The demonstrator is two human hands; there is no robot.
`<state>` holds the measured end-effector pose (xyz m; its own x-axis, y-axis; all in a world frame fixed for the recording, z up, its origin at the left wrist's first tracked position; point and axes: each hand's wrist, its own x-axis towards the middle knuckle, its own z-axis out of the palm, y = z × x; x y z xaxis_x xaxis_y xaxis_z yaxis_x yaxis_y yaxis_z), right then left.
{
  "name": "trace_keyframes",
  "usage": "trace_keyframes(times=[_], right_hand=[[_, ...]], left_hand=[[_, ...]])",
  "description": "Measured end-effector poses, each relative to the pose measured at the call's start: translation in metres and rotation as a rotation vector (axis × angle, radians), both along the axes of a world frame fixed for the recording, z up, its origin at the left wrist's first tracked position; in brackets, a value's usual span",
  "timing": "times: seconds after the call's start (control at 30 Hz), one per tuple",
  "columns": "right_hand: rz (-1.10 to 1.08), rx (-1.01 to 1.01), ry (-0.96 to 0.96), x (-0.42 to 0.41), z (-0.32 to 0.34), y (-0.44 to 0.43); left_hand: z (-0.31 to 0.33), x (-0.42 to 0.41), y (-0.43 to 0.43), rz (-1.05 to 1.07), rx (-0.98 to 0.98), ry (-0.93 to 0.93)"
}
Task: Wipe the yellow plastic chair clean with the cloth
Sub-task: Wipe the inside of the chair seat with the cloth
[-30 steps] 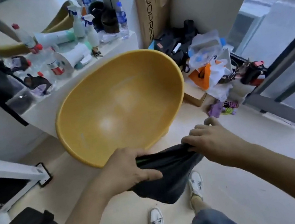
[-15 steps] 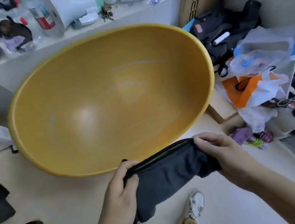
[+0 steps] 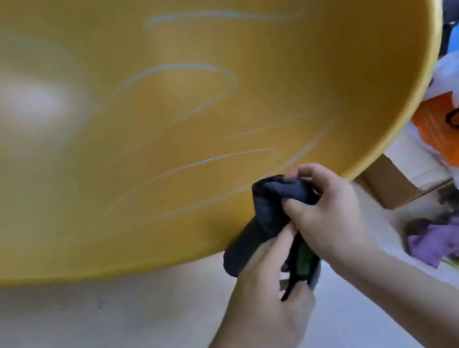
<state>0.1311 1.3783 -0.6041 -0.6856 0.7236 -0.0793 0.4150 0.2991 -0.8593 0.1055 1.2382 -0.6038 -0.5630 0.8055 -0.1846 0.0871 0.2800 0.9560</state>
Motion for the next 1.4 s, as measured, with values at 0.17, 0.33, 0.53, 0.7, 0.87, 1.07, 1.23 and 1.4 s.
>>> trace_keyframes(times=[0.17, 0.33, 0.53, 0.7, 0.87, 1.07, 1.23, 1.4], right_hand=[[0.284, 0.762, -0.406, -0.014, -0.067, 0.05], [0.482, 0.957, -0.73, -0.015, -0.073, 0.022], [0.535, 0.733, -0.287, -0.038, -0.096, 0.018], [0.15, 0.897, -0.474, -0.025, -0.066, 0.086], [0.317, 0.955, -0.641, -0.018, -0.083, 0.016], [0.652, 0.862, -0.563, -0.009, -0.095, -0.029], [0.144, 0.976, -0.885, -0.002, -0.065, 0.084], [0.709, 0.842, -0.475, -0.031, -0.122, -0.077]], left_hand=[[-0.08, -0.059, -0.015, -0.182, -0.515, 0.885], [-0.129, -0.084, -0.037, -0.288, -0.661, 1.254], [-0.119, -0.097, -0.03, -0.327, -0.852, 1.379], [-0.105, -0.079, -0.046, -0.489, -0.871, 1.404], [-0.098, -0.042, -0.062, -0.68, -1.045, 1.243], [-0.089, -0.043, -0.078, -0.52, -0.836, 1.235], [-0.094, -0.053, -0.096, -0.312, -0.586, 1.105], [-0.097, -0.057, -0.097, -0.243, -0.48, 1.12]])
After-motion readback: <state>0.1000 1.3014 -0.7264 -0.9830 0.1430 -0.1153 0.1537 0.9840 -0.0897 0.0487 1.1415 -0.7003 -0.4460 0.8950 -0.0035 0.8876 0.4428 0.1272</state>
